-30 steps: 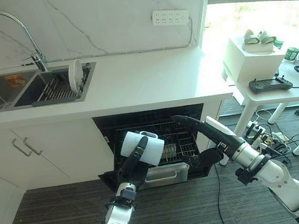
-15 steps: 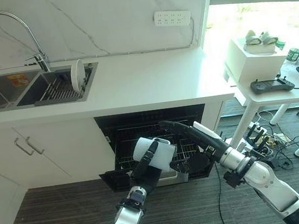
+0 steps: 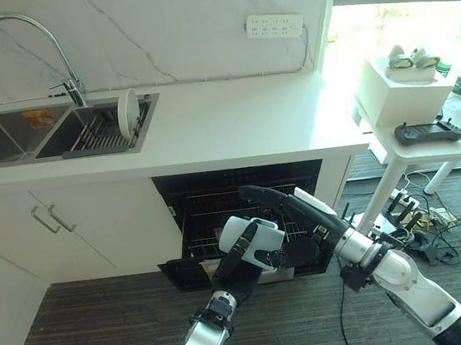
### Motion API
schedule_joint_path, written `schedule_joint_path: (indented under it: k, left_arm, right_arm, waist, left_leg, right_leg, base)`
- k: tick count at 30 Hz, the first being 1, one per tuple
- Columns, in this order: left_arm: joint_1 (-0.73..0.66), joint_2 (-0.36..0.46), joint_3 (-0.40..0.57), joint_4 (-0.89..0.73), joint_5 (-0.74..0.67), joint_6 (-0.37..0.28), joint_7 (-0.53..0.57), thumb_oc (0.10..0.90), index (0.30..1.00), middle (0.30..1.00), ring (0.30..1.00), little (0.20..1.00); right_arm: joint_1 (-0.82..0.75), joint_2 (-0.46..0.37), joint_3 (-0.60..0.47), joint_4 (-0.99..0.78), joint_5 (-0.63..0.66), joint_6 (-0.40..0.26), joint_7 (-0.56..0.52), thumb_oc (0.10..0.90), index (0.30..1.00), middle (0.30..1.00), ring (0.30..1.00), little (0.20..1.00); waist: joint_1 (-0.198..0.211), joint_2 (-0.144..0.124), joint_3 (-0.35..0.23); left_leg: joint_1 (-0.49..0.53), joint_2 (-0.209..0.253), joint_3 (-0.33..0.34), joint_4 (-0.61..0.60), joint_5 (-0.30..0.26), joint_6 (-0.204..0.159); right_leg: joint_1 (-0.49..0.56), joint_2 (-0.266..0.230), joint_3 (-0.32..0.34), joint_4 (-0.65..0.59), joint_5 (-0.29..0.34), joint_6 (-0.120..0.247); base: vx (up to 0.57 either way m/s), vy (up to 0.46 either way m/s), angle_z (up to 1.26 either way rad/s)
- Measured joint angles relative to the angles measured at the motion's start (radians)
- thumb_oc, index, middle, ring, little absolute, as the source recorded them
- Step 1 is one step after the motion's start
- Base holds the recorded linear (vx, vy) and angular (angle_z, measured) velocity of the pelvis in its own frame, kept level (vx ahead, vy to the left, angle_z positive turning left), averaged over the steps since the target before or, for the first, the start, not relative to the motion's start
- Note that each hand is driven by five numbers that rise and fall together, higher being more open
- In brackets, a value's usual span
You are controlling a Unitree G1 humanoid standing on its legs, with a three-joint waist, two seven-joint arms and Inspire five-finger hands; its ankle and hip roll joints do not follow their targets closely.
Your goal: Place the dishes in the dishwasher.
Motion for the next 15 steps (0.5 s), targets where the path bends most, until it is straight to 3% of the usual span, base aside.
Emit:
schedule_joint_path:
  k: [15]
  left_arm:
    - [-0.007,-0.002,0.024,-0.001,-0.038,-0.069,0.0,0.4,0.3,0.3,0.3,0.3]
  right_arm:
    - [0.002,0.064,0.009,0.077,0.056,0.007,0.001,0.8,0.9,0.9,0.9,0.9]
  waist:
    - [-0.003,0.003,0.016]
  left_leg:
    - [0.0,-0.002,0.0,0.0,0.0,0.0]
  right_leg:
    - [0.001,-0.002,-0.002,0.0,0.0,0.0]
  base:
    - [0.0,0.0,0.0]
